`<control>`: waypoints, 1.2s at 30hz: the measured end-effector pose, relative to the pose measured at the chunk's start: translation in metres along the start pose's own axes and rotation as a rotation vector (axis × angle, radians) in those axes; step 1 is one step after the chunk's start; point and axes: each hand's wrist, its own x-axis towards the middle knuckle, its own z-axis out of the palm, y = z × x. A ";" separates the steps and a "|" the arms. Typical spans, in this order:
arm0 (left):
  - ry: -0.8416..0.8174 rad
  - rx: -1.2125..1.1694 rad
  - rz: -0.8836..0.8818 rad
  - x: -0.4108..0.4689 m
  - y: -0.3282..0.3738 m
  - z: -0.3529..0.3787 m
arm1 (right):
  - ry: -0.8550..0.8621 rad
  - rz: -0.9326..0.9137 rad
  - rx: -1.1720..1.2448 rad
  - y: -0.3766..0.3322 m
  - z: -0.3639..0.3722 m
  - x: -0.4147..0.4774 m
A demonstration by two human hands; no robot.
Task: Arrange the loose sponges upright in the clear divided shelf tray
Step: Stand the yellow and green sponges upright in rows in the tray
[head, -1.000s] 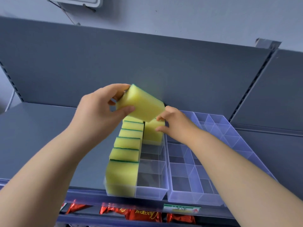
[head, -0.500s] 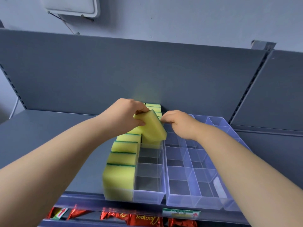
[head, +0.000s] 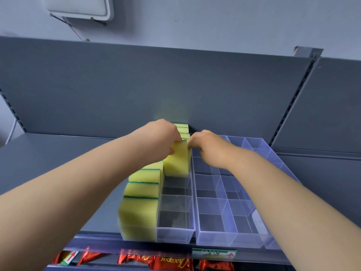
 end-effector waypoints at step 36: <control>0.319 -0.143 0.267 -0.106 0.025 0.012 | 0.301 0.126 0.290 -0.084 -0.013 -0.158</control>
